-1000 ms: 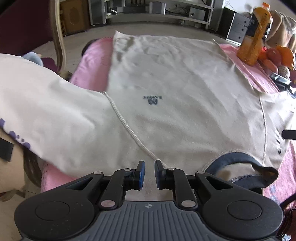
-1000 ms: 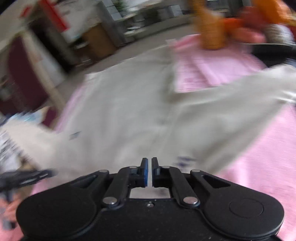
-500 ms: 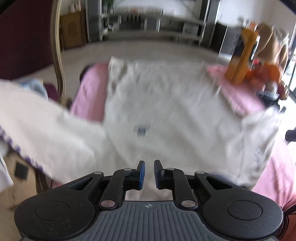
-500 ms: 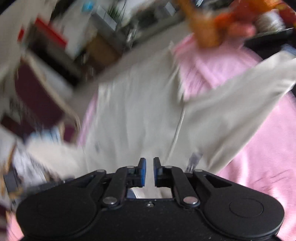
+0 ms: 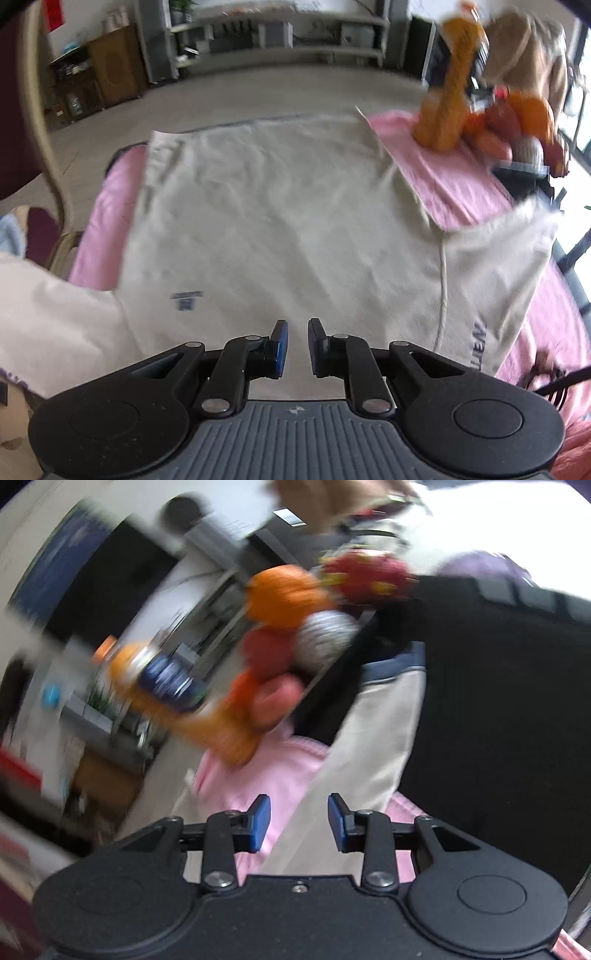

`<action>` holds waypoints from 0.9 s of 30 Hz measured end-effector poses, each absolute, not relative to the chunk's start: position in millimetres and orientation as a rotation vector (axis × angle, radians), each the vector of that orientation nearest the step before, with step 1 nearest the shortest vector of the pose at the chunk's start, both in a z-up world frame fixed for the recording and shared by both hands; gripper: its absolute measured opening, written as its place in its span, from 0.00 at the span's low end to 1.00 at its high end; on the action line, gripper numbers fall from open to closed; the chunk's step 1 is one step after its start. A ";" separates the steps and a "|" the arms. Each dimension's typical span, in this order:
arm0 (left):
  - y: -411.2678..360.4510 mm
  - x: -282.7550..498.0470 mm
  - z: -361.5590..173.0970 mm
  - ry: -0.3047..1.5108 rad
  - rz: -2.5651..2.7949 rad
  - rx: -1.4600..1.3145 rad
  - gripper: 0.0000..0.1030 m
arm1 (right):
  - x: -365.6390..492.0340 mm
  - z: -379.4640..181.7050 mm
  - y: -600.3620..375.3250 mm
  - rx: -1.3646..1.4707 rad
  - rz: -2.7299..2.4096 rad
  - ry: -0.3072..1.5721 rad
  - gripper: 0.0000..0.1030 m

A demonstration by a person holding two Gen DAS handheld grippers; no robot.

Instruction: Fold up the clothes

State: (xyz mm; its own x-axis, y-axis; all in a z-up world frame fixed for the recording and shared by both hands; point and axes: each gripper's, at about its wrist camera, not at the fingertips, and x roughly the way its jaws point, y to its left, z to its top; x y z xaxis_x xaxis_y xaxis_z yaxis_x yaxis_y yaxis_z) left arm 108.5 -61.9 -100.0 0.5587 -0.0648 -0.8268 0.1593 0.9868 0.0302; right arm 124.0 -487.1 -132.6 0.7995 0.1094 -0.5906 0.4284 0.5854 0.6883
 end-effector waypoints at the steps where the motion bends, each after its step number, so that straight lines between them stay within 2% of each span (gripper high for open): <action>1: -71.9 111.0 -103.5 0.977 -0.145 0.122 0.14 | 127.8 -140.2 -497.9 0.970 -0.224 0.635 0.42; 7: -111.4 119.2 -116.7 0.988 -0.198 0.173 0.14 | 142.3 -168.9 -551.5 1.003 -0.404 0.576 0.41; 10: -124.7 125.7 -123.0 0.992 -0.202 0.193 0.14 | 154.4 -180.4 -567.4 0.975 -0.458 0.573 0.31; 21: -138.7 145.8 -142.9 1.025 -0.220 0.157 0.14 | 209.2 -215.8 -607.9 0.993 -0.449 0.555 0.31; 24: -139.7 148.4 -147.7 1.037 -0.218 0.152 0.14 | 217.9 -221.0 -608.4 0.983 -0.441 0.572 0.25; 25: -139.6 148.8 -148.7 1.040 -0.219 0.149 0.14 | 220.4 -222.4 -608.2 0.978 -0.439 0.578 0.20; 26: -139.1 148.7 -149.5 1.041 -0.218 0.148 0.14 | 222.0 -223.0 -607.3 0.970 -0.435 0.582 0.11; 27: -138.7 148.5 -150.2 1.043 -0.218 0.147 0.14 | 223.7 -223.5 -606.5 0.961 -0.431 0.585 0.10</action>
